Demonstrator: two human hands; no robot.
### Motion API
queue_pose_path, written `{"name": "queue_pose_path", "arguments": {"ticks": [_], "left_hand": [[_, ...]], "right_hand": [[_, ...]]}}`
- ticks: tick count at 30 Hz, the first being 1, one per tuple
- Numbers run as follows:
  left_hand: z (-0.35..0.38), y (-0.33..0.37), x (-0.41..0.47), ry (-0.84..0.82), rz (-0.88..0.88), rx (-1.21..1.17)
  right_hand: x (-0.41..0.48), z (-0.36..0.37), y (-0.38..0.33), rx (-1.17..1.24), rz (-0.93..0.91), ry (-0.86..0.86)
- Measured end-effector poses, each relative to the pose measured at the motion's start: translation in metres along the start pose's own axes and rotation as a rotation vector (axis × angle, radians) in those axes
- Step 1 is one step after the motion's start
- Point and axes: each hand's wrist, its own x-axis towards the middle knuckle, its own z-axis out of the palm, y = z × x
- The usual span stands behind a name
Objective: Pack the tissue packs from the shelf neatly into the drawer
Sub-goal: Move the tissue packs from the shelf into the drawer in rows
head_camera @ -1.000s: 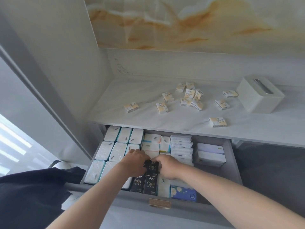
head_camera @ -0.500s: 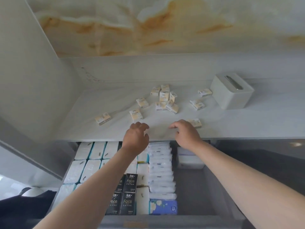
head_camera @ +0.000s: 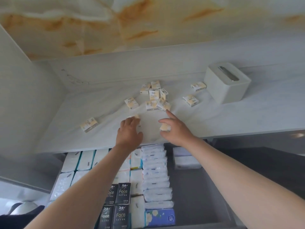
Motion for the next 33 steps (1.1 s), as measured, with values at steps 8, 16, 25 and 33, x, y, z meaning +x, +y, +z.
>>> {"name": "queue_pose_path", "arguments": {"ticks": [8,16,25,33], "left_hand": [[-0.004,-0.004,0.002,-0.122,0.056,-0.13],[-0.02,-0.026,-0.027,-0.141,0.158,-0.119],[-0.041,-0.111,-0.116,-0.042,0.173,-0.14],[-0.021,-0.122,-0.133,-0.273,0.122,-0.055]], "right_hand": [[-0.007,0.02,-0.003,-0.355,0.136,0.194],[-0.022,0.036,-0.028,-0.219,-0.106,0.015],[-0.037,0.098,-0.069,-0.136,-0.283,-0.215],[-0.043,0.144,-0.065,-0.194,-0.105,-0.287]]}}
